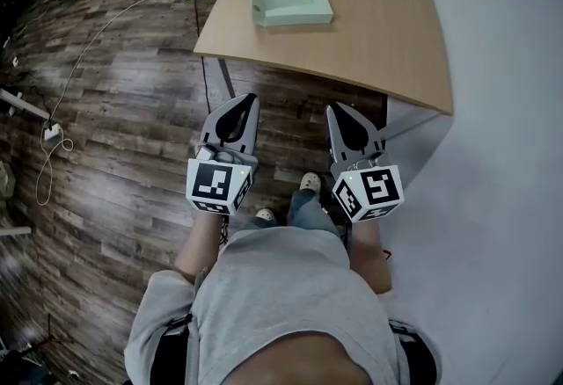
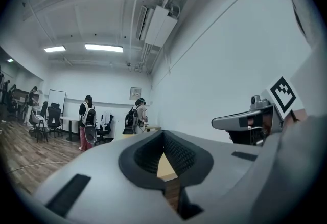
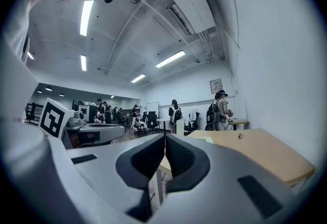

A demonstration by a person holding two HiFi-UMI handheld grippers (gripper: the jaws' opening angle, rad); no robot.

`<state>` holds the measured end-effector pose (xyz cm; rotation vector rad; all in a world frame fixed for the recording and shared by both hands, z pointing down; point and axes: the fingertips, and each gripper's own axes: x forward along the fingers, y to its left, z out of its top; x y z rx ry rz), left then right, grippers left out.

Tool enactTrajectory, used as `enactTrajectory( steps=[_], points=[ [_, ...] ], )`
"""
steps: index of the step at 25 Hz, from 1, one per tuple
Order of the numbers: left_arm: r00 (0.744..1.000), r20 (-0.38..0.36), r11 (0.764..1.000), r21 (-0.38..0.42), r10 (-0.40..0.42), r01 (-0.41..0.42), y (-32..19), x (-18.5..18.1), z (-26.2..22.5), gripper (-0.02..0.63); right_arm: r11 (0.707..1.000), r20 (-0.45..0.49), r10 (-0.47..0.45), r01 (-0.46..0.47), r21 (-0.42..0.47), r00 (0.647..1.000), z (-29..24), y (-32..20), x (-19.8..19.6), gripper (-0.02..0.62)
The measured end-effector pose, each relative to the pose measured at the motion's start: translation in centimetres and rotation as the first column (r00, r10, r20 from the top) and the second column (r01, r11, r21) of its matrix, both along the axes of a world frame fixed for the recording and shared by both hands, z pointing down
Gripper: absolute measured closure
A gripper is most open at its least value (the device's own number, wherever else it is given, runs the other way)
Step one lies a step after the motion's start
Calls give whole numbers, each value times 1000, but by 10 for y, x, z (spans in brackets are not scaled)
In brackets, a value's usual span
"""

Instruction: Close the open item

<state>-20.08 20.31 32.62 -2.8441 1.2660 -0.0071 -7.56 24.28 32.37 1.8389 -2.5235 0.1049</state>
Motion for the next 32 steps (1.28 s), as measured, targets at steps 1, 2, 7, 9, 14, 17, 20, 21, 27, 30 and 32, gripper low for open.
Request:
enactTrajectory(
  steps=[1,2,7,9,14,17,20,21,27,30,32],
  points=[
    [1000,0,1000,-1,-6,6,-5,2,0,591,1000,1,-4,4,0,1000,0,-5,2,584],
    [1000,0,1000,-2,-12,12,-10,3,-1,591,1000,1,-9,9,0,1000,-1,-11,5,584],
    [999,-4,999,-3,-42,42,-33,17,-2,591,999,3,-32,32,6,999,-3,-38,21,584],
    [999,-7,999,-2,-52,52,-43,25,-3,591,999,1,-43,43,7,999,-4,-50,29,584],
    [997,-10,997,-1,-78,78,-66,46,-6,591,997,-2,-73,73,5,997,-7,-79,51,584],
    [995,-10,995,1,-95,95,-81,57,-7,591,996,-3,-94,94,5,996,-7,-96,62,584],
    [994,-12,994,-3,-112,112,-94,69,-6,591,994,0,-111,111,1,994,-6,-111,74,584],
    [993,-10,993,-4,-118,118,-98,73,-5,591,993,1,-118,118,0,993,-6,-116,78,584],
    [988,-10,988,-8,-156,155,-121,93,-4,591,987,4,-159,159,-6,987,-3,-143,96,584],
    [984,-10,984,-6,-177,177,-131,103,-5,591,984,4,-178,179,-4,984,-4,-155,108,584],
    [981,-12,981,-5,-192,192,-136,110,-6,591,981,3,-193,193,-2,981,-5,-162,115,584]
  ],
)
